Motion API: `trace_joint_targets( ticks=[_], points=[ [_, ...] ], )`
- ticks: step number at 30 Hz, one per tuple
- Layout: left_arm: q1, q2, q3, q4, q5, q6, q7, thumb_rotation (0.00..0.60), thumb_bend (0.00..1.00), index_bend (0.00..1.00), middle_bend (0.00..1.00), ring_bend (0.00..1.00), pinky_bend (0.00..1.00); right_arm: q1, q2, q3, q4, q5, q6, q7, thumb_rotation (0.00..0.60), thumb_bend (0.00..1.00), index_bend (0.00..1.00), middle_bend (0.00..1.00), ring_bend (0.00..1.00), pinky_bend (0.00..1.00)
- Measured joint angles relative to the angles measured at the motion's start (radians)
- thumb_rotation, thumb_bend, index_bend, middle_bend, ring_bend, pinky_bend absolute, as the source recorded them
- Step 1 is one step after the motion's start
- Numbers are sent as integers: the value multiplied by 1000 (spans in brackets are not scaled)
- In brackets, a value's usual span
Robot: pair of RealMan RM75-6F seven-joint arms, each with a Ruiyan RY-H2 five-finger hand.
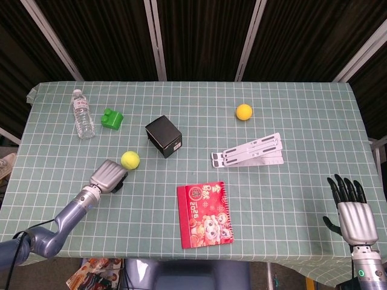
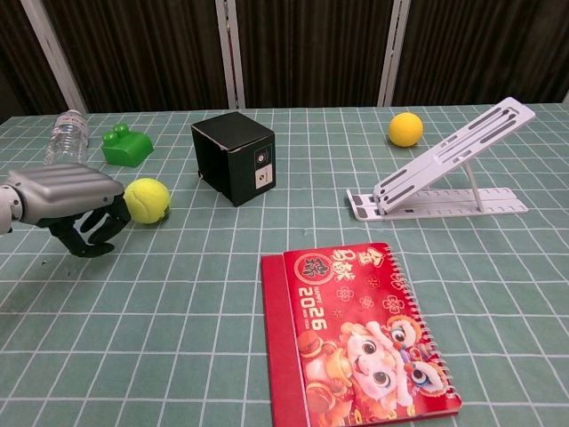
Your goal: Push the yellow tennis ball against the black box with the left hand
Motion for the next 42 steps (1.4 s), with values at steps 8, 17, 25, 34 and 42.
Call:
trace_joint_targets(
  ticks=[8,17,25,34,42],
  points=[
    [-5,18,12,17,-49,-32,-2,600,373,707,650,573,755,0,-10,0,7,-5,5,-9,600,248,0,0,0,0],
    [-36,-17,-3,86,-120,-59,20,600,373,707,642,573,755,3,-11,3,12,-6,4,-5,600,247,0,0,0,0],
    [-66,-75,-15,128,-145,-68,25,600,373,700,642,573,745,-3,0,-1,9,-19,18,10,600,247,0,0,0,0],
    [-86,-128,-17,173,-140,-56,25,600,361,666,618,564,745,-10,12,-5,4,-29,28,23,600,248,0,0,0,0],
    [-93,-165,-20,217,-66,-14,-42,600,361,625,589,560,742,-10,15,-6,1,-24,22,24,600,248,0,0,0,0]
  ],
)
